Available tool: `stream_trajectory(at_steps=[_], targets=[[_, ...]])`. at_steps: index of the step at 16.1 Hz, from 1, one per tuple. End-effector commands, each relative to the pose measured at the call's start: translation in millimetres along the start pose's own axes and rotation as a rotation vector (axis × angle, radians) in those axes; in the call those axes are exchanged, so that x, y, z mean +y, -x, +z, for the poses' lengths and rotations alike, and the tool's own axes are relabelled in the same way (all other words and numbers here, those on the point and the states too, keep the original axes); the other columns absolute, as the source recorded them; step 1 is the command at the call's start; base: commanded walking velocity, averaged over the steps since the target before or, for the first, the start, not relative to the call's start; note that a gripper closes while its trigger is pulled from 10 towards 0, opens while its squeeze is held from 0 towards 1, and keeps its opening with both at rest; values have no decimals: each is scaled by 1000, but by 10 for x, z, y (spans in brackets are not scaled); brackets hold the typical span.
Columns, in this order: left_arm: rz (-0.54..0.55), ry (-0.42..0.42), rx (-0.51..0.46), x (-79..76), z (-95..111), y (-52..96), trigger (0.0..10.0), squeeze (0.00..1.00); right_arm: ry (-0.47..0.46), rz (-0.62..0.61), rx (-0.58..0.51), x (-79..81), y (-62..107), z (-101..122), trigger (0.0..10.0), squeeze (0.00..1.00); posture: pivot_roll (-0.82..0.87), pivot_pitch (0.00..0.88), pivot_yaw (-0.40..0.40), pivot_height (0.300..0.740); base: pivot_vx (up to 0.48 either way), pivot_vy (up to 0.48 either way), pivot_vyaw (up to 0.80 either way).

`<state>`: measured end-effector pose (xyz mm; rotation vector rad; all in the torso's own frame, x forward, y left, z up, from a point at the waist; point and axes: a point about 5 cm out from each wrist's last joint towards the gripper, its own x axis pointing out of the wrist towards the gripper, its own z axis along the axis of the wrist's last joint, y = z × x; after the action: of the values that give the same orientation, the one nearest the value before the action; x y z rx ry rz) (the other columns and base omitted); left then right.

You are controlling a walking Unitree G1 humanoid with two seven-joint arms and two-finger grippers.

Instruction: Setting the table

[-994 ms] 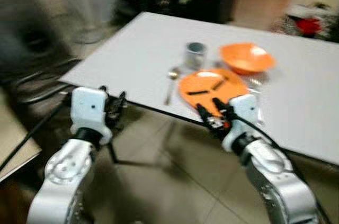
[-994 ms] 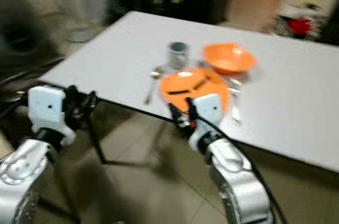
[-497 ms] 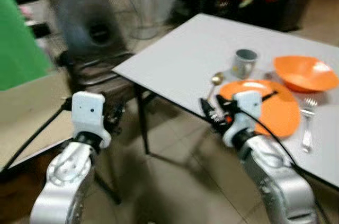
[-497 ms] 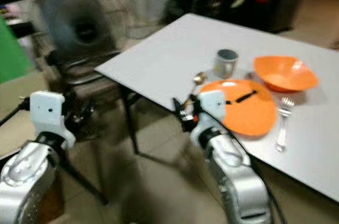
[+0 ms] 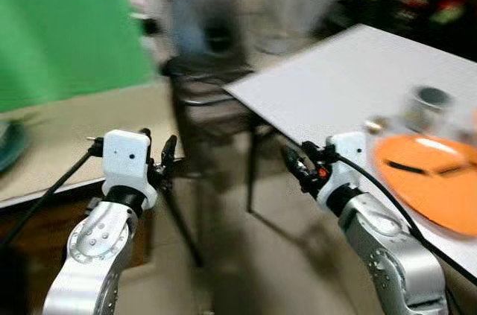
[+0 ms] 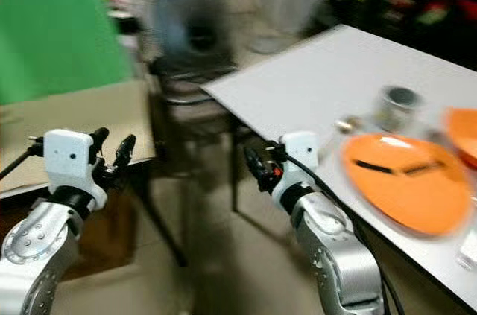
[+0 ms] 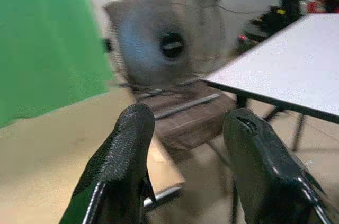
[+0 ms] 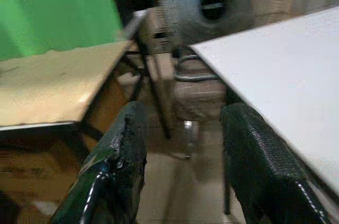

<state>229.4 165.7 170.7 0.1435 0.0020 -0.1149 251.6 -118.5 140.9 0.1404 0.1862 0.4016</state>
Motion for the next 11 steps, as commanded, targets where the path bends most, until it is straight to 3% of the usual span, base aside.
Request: stream_trajectory(at_steps=[1, 8, 10, 11], targets=[[6, -15, 3, 32, 1, 9, 10000, 0, -18, 46, -11, 79, -16, 36, 10000, 0, -36, 0, 33, 740, 0, 0, 800], [15, 4, 0, 42, 9, 28, 10000, 0, -46, 65, -13, 84, -15, 28, 10000, 0, -29, 0, 25, 740, 0, 0, 800], [17, 5, 1, 54, 12, 30, 10000, 0, -52, 55, -9, 72, -17, 22, 10000, 0, -28, 0, 25, 740, 0, 375, 800], [18, 4, 2, 62, 13, 27, 10000, 0, -79, 21, -14, 44, -19, 17, 10000, 0, -29, 0, 27, 740, 0, 461, 0]])
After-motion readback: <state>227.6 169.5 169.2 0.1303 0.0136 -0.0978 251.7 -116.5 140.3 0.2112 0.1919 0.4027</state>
